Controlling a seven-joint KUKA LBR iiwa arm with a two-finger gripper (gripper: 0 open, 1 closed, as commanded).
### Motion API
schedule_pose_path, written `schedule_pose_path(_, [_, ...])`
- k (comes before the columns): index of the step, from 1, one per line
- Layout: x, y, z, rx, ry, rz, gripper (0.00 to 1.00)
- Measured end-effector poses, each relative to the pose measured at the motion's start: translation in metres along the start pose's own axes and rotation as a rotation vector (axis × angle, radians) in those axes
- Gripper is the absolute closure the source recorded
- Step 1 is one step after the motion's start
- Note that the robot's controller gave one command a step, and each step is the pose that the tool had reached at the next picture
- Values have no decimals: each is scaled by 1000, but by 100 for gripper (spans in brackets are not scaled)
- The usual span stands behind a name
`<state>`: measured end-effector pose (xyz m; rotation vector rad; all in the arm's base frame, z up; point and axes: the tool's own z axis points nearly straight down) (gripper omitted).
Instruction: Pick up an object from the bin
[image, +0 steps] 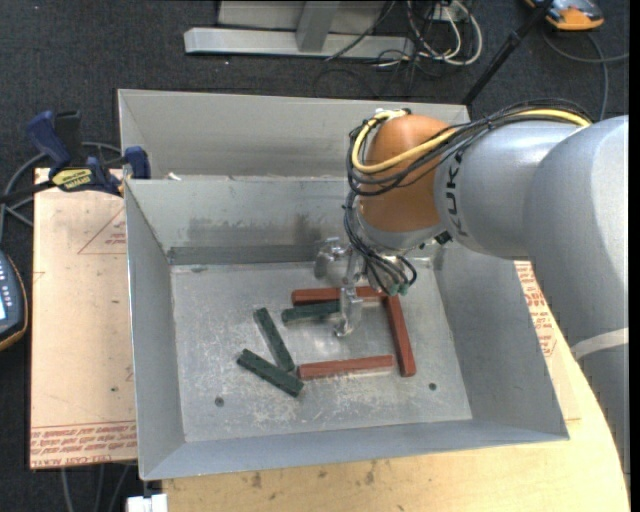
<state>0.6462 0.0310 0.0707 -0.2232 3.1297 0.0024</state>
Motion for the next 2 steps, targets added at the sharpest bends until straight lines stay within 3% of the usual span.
schedule_pose_path(1, [-1, 0, -1, 0, -1, 0, 100])
schedule_pose_path(2, [-16, 37, -145, 0, -9, 2, 100])
